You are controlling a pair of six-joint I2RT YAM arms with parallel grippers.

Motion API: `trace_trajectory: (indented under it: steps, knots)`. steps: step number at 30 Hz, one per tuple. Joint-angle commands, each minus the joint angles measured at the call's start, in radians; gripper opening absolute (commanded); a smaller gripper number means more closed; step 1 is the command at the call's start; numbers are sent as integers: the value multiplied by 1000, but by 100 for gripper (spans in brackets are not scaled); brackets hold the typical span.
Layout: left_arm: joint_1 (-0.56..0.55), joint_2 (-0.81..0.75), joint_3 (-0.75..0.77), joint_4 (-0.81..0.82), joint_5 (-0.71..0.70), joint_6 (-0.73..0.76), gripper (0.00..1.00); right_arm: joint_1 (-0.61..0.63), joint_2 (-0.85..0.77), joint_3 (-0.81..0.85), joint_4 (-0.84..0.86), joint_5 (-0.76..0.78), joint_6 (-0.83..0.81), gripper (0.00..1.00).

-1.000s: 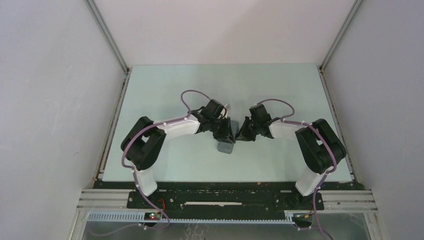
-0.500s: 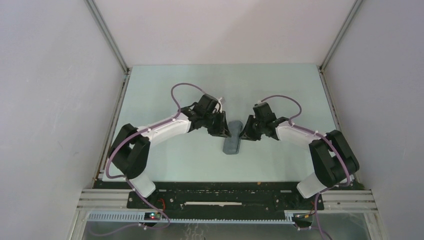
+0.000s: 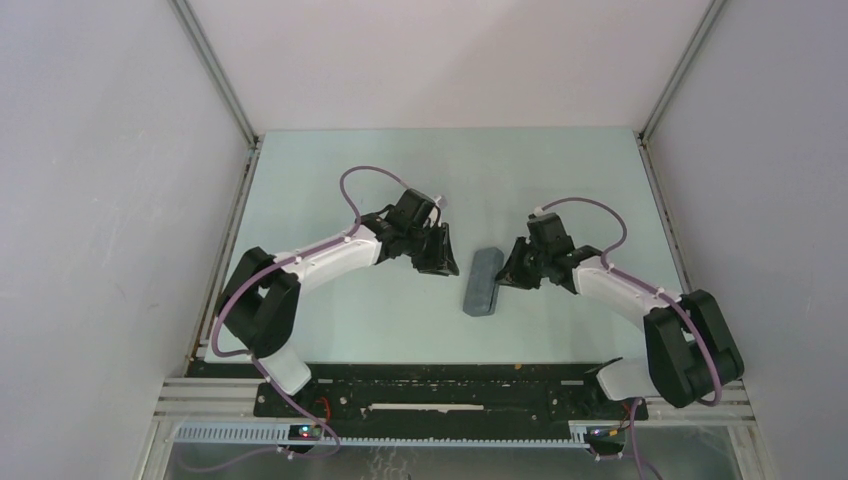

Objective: Organize the sunglasses
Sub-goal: Close the sunglasses case at the center of the board, then reset both arms

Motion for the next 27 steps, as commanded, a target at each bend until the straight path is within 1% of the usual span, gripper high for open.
trace_trajectory:
  steps: [1, 3, 4, 6, 8, 12, 13, 15, 16, 19, 22, 24, 27]
  knots:
    - [1, -4, 31, 5, -26, 10, 35, -6, -84, 8, -51, 62, -66, 23]
    - [0, -1, 32, 3, -27, 10, 35, -42, -118, -19, -23, -4, -60, 21]
    - [0, 1, 33, 1, -28, 10, 35, -69, -137, -44, 15, -78, -45, 18]
    - [-1, 3, 35, 0, -30, 10, 35, -123, -168, -108, 98, -191, -9, 8]
    - [-4, 4, 39, -5, -36, 10, 35, -164, -180, -139, 152, -260, 20, 0]
    - [-10, 9, 44, -9, -39, 9, 35, -193, -163, -159, 180, -305, 27, 0]
    - [-11, 11, 46, -11, -40, 9, 35, -193, -161, -159, 176, -306, 23, 2]
    - [-18, 13, 52, -14, -40, 9, 35, -195, -162, -159, 164, -298, 19, 21]
    - [-22, 13, 56, -16, -43, 8, 36, -196, -168, -159, 154, -287, 16, 27]
    - [-41, 13, 77, -36, -71, 9, 39, -219, -207, -159, 102, -230, 10, 36]
    - [-58, 19, 95, -52, -96, 7, 41, -258, -257, -158, 39, -158, -14, 50]
    - [-62, 22, 100, -53, -99, 3, 41, -263, -283, -145, -24, -75, -45, 60]
    - [-63, 28, 104, -55, -97, 3, 41, -260, -307, -131, -93, -3, -83, 67]
